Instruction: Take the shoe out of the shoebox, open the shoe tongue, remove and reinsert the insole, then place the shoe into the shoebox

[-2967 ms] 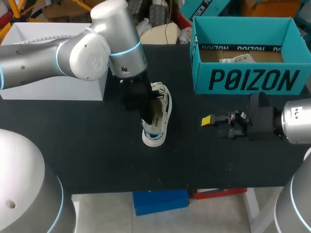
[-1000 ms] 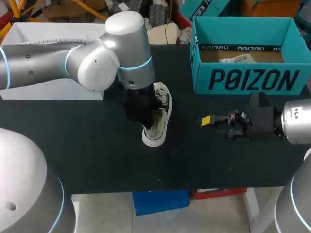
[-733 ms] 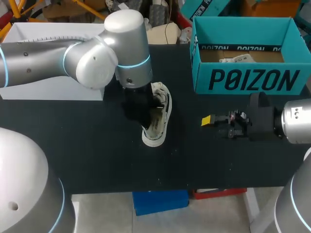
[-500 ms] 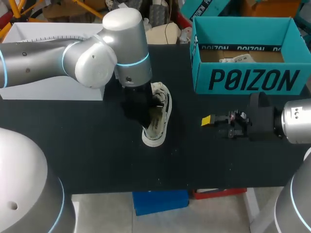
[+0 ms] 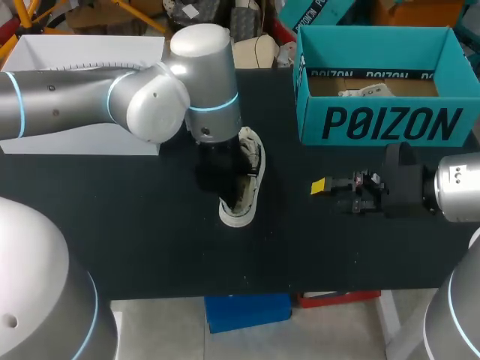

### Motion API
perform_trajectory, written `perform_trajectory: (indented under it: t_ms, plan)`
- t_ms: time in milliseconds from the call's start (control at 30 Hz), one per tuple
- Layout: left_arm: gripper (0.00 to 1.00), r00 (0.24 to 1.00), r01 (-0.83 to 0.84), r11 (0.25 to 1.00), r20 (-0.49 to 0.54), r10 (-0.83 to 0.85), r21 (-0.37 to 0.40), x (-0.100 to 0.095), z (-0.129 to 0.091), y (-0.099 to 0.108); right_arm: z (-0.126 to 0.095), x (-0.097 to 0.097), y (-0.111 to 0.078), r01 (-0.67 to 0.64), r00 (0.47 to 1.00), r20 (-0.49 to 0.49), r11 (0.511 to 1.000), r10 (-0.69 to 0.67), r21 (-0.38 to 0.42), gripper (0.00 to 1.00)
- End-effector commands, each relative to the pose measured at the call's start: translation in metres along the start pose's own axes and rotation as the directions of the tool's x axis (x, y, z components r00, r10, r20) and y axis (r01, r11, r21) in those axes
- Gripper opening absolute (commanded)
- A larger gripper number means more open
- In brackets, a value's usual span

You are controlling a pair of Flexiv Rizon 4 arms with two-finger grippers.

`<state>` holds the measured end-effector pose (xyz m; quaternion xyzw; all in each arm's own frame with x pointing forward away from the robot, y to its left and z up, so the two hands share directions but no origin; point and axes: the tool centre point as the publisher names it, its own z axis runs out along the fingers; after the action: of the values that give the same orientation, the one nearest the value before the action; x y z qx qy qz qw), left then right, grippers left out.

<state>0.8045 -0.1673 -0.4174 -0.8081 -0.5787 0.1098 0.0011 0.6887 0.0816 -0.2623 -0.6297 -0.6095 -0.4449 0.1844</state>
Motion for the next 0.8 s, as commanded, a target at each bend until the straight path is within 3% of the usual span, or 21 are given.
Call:
perform_trajectory:
  t_ms: [33, 200, 300, 600, 633, 800]
  plan:
    - [0.0, 1.0, -0.007, 1.0, -0.005, 0.007, 0.009, -0.005, 0.016, 0.001, 0.0, 0.0, 0.0, -0.001, 1.0, 0.001, 1.0, 0.001, 0.001, 1.0]
    - [0.0, 1.0, -0.013, 1.0, -0.001, 0.013, 0.02, -0.005, 0.02, 0.001, 0.0, 0.0, 0.0, -0.001, 1.0, 0.001, 1.0, 0.001, 0.001, 1.0]
    - [0.0, 1.0, -0.01, 1.0, 0.015, 0.01, 0.015, -0.008, 0.011, 0.0, 0.0, 0.0, 0.0, -0.001, 1.0, 0.001, 1.0, 0.001, 0.001, 1.0]
    - [0.0, 0.98, 0.112, 0.994, 0.164, -0.111, 0.005, -0.01, -0.044, 0.0, 0.0, 0.0, 0.0, -0.001, 1.0, 0.001, 1.0, 0.001, 0.001, 1.0]
    - [0.0, 0.962, 0.16, 0.987, 0.219, -0.163, 0.032, -0.011, -0.052, -0.001, 0.0, 0.0, 0.0, -0.001, 1.0, 0.001, 1.0, 0.001, 0.001, 1.0]
    - [0.0, 0.915, 0.267, 0.964, 0.307, -0.261, 0.024, -0.008, -0.087, 0.0, 0.0, 0.0, 0.0, -0.001, 1.0, 0.001, 1.0, 0.001, 0.001, 1.0]
